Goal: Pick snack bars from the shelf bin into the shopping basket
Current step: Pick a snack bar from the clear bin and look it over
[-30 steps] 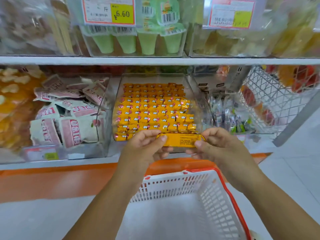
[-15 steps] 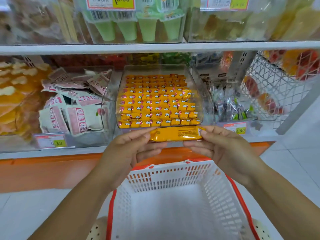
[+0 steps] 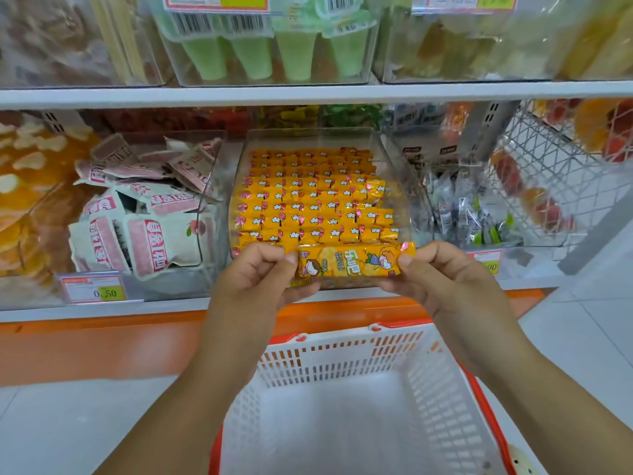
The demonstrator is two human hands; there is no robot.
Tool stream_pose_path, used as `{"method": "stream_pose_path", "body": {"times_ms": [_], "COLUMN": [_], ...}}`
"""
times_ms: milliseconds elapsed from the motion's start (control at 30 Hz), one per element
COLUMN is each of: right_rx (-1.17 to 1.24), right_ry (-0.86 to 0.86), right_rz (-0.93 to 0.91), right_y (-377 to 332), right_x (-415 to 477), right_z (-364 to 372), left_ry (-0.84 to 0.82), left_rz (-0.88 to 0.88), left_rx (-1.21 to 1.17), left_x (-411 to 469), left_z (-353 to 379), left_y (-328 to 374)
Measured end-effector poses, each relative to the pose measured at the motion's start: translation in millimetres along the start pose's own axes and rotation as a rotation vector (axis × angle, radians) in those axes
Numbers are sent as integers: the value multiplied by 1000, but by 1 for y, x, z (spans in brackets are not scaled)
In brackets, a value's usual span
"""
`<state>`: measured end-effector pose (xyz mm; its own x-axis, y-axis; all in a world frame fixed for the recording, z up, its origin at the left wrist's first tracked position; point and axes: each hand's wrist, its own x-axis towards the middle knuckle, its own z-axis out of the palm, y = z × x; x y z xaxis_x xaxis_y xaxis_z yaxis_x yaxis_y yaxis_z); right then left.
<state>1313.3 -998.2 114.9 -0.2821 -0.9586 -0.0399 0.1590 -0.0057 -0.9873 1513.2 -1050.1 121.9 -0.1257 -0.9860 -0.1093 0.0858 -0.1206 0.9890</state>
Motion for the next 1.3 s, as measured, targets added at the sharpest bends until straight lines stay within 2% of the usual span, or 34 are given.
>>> {"method": "stream_pose_path", "body": {"times_ms": [67,200,500,700,900,1033,1133,1300], "right_rx": [39,48,78,207,238,310,234,19], "right_ry": [35,-17,-136,-123,-122,-140,-121,-99], "right_rz": [-29,-58,-24,43,104,143,108,31], "right_y": [-1,-5,-2,-9,-10,-12,-12,-4], "right_x": [-1,-1,2,4,6,5,5,6], "right_z": [3,3,-7,-7,-6,-9,-9,-11], "left_ry": [30,22,-86,-103,-133,-169,-129,-121], "left_rz": [60,153,52,-31,-67,-27,27,-5], "left_rx": [46,144,67,-145,-153,-78,24,79], "left_x": [0,2,7,9,8,7,6,7], "left_z": [3,3,-3,-6,-8,-11,-10,-8], "left_y": [1,1,-1,2,5,8,6,1]}}
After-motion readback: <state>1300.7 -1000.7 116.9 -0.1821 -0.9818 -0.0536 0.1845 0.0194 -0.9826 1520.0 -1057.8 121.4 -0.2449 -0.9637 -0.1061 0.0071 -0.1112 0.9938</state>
